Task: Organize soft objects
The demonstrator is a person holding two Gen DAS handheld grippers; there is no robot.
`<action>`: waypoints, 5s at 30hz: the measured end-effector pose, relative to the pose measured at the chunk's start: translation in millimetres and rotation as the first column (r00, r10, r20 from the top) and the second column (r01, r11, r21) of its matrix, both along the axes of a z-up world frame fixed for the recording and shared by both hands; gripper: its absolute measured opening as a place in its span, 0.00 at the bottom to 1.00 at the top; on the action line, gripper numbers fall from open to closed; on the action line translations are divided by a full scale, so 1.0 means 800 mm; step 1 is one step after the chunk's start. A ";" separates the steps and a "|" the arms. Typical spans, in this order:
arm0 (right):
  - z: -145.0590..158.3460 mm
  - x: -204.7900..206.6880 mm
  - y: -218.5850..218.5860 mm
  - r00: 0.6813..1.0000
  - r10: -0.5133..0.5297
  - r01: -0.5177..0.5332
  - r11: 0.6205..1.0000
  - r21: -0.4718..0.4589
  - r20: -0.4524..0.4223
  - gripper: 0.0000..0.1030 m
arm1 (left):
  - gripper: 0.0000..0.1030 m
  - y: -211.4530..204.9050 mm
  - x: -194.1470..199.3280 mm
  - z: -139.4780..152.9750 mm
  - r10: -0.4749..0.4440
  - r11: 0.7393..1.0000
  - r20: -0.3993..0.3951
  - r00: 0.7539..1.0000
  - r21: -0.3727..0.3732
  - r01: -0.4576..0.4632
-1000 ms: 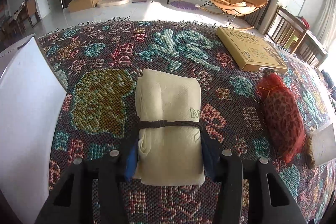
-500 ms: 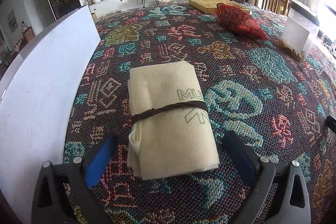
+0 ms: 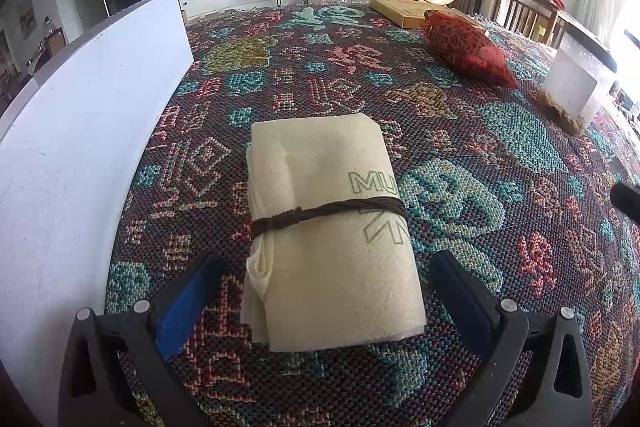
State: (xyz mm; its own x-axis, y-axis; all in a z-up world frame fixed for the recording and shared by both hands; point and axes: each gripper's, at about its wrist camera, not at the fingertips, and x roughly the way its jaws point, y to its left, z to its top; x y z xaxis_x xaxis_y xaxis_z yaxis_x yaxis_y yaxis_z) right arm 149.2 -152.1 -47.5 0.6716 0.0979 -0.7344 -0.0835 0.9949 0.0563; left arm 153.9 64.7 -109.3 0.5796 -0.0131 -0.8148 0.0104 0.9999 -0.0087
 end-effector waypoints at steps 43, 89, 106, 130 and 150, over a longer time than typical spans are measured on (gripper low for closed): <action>0.012 0.076 -0.220 0.976 -0.218 0.217 0.976 -0.009 -0.027 0.28 | 1.00 0.000 0.001 -0.001 0.002 1.000 0.000 1.000 0.000 -0.002; 0.221 0.108 0.107 0.936 0.352 -0.340 0.920 0.196 -0.027 0.21 | 0.46 0.173 -0.009 0.228 0.093 0.971 0.105 0.990 -0.231 -0.067; 0.129 -0.016 0.413 0.734 0.673 -0.620 0.721 0.310 -0.097 0.70 | 0.86 0.345 -0.135 0.188 0.429 0.900 0.093 0.899 0.037 -0.433; 0.132 -0.103 0.383 0.765 0.608 -0.615 0.788 0.041 -0.212 0.70 | 0.94 0.270 -0.216 0.215 0.497 0.846 0.113 0.860 0.156 -0.509; 0.151 -0.134 0.406 0.767 0.602 -0.618 0.786 -0.005 -0.223 0.70 | 0.94 0.279 -0.239 0.234 0.533 0.833 0.129 0.836 0.095 -0.546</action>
State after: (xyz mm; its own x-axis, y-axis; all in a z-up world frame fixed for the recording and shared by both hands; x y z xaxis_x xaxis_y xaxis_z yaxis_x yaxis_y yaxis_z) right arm 41.8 172.5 73.3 0.3280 0.3772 -0.8661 -0.6695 0.7397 0.0687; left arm -37.5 288.0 78.1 0.5383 0.4203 -0.7305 -0.5364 0.8394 0.0877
